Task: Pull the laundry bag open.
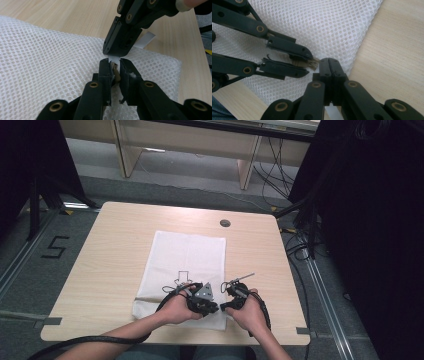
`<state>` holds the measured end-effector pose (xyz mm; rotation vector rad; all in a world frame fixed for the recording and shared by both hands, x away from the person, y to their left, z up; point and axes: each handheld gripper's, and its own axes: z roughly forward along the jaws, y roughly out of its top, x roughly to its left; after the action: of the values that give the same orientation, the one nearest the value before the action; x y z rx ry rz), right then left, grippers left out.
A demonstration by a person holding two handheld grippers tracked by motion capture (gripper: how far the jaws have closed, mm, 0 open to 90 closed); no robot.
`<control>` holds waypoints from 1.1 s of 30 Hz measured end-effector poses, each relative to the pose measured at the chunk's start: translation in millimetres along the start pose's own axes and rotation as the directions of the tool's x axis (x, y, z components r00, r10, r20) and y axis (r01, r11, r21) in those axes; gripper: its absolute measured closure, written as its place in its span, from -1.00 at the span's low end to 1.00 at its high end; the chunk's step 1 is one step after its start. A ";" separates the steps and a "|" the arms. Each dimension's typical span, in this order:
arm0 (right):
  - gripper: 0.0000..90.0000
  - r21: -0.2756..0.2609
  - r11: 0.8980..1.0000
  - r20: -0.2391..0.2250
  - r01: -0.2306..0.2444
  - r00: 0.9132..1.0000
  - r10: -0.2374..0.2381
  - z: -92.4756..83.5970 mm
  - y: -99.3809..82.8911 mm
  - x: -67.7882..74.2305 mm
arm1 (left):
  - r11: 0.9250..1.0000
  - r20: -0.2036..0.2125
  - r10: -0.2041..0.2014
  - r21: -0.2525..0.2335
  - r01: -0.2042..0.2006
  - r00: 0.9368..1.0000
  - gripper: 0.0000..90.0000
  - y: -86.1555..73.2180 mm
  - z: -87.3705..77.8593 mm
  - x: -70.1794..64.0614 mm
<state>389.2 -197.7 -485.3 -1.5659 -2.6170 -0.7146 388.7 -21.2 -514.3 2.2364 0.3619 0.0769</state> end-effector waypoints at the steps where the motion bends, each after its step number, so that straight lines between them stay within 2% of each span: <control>1: 1.00 0.005 1.000 0.004 -0.007 1.000 0.007 0.4 0.3 0.1 | 1.000 -0.001 -0.008 0.006 0.008 1.000 0.78 0.5 -0.2 0.3; 2: 1.00 0.008 1.000 0.008 -0.021 1.000 0.021 0.0 0.1 1.1 | 1.000 -0.004 -0.016 0.009 0.016 1.000 0.80 1.0 -0.3 0.5; 3: 1.00 0.004 1.000 0.010 -0.014 1.000 0.014 0.1 0.1 1.0 | 1.000 -0.003 -0.028 0.006 0.028 1.000 0.81 1.6 0.3 0.4; 5: 1.00 0.007 1.000 0.013 -0.023 1.000 0.023 0.2 0.0 1.3 | 0.999 -0.010 -0.031 0.015 0.031 0.999 0.82 2.4 -0.2 -0.3; 9: 1.00 0.005 1.000 0.012 -0.006 1.000 0.006 -0.1 0.0 1.8 | 0.998 -0.014 -0.051 0.020 0.052 0.999 0.82 2.9 -1.1 -1.3; 11: 1.00 0.027 0.999 0.025 -0.030 0.999 0.029 -1.1 0.7 4.7 | 0.999 -0.012 -0.043 0.020 0.043 0.999 0.82 3.3 -1.6 -0.3; 12: 1.00 0.027 0.999 0.026 -0.030 0.999 0.029 -1.1 0.9 5.1 | 0.998 -0.014 -0.061 0.024 0.062 0.998 0.82 3.3 -1.9 -1.4; 13: 1.00 0.014 1.000 0.023 0.004 1.000 -0.004 0.7 1.5 3.0 | 0.998 -0.016 -0.059 0.025 0.059 0.998 0.82 3.5 -2.4 -1.4; 16: 1.00 0.016 1.000 0.001 -0.005 1.000 0.005 0.6 1.4 1.9 | 0.998 -0.016 -0.050 0.030 0.051 0.999 0.82 3.6 -4.3 -1.6; 18: 1.00 0.020 0.999 0.001 -0.034 0.999 0.034 -0.1 0.8 3.0 | 0.998 -0.019 -0.053 0.029 0.053 0.998 0.82 3.0 -6.1 -2.0; 20: 1.00 0.015 1.000 0.001 0.003 1.000 -0.003 0.9 1.4 2.1 | 0.999 -0.023 -0.040 0.032 0.041 0.999 0.82 3.1 -9.0 -1.4; 21: 1.00 0.020 1.000 0.013 -0.016 1.000 0.016 0.8 1.7 4.2 | 0.998 -0.023 -0.051 0.032 0.051 0.998 0.82 3.0 -9.7 -2.4; 22: 1.00 0.022 1.000 0.009 0.002 1.000 -0.002 0.8 2.1 3.5 | 0.999 -0.027 -0.041 0.031 0.042 0.999 0.82 2.8 -10.5 -2.5; 25: 1.00 0.033 0.999 0.018 -0.008 1.000 0.007 1.1 2.5 4.4 | 0.999 -0.024 -0.033 0.027 0.033 0.999 0.82 1.7 -13.4 -1.4; 27: 1.00 0.031 1.000 0.018 -0.006 1.000 0.005 1.1 2.3 4.3 | 0.998 -0.022 -0.054 0.022 0.054 0.998 0.82 0.3 -14.4 -2.0; 28: 1.00 0.033 0.999 0.020 -0.003 1.000 0.002 1.0 2.4 4.7 | 0.999 -0.028 -0.032 0.032 0.033 0.999 0.82 0.0 -14.7 -0.9; 30: 1.00 0.028 1.000 0.021 0.005 1.000 -0.005 0.6 2.6 5.4 | 0.999 -0.030 -0.032 0.033 0.033 0.999 0.82 0.2 -15.2 -1.3; 33: 1.00 0.031 1.000 0.014 0.002 1.000 -0.003 0.5 2.8 3.9 | 0.998 -0.022 -0.056 0.015 0.057 0.998 0.82 -0.8 -14.5 -2.1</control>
<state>389.7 -193.2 -483.7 -1.5656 -2.6273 -0.6629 383.9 -10.4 -505.4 2.2410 0.4386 0.0684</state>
